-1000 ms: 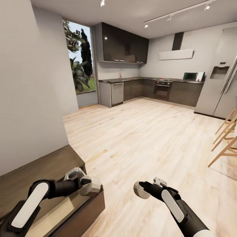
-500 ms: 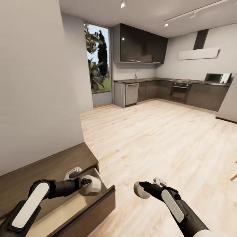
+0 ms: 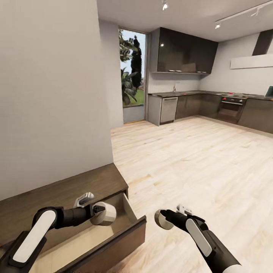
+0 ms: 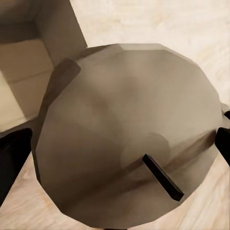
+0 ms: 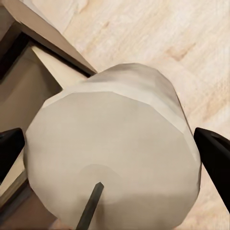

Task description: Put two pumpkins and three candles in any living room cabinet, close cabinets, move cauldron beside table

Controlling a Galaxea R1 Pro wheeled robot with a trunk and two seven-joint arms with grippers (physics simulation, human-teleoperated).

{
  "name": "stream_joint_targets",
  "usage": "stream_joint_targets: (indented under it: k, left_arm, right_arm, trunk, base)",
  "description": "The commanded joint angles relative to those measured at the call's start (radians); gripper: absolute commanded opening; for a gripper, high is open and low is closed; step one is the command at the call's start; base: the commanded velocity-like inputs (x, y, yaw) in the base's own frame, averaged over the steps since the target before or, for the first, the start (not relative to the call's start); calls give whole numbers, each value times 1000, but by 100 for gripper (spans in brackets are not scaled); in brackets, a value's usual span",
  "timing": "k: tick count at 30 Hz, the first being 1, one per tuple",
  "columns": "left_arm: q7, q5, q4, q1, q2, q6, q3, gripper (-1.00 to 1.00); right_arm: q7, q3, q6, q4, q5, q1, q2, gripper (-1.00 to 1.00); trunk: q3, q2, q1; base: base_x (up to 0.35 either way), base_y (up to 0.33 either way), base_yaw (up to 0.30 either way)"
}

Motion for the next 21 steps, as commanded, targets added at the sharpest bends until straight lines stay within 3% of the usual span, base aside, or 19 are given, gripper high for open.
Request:
stream_joint_targets:
  k: [1, 9, 21]
  left_arm:
    - [11, 16, -1, -1, 1, 0, -2, -100]
    - [12, 13, 1, -1, 2, 0, -1, -100]
    - [12, 15, 1, -1, 2, 0, 0, -100]
  right_arm:
    - [-10, 4, 1, -2, -11, -1, -1, -100]
    - [-11, 7, 1, -2, -10, -1, -1, -100]
    - [-11, 8, 1, -3, -10, -1, -1, -100]
  trunk:
    - [-1, -1, 0]
    - [-1, -1, 0]
    - [-1, -1, 0]
  base:
    - [0, 0, 291]
    - [130, 76, 292]
    - [11, 21, 292]
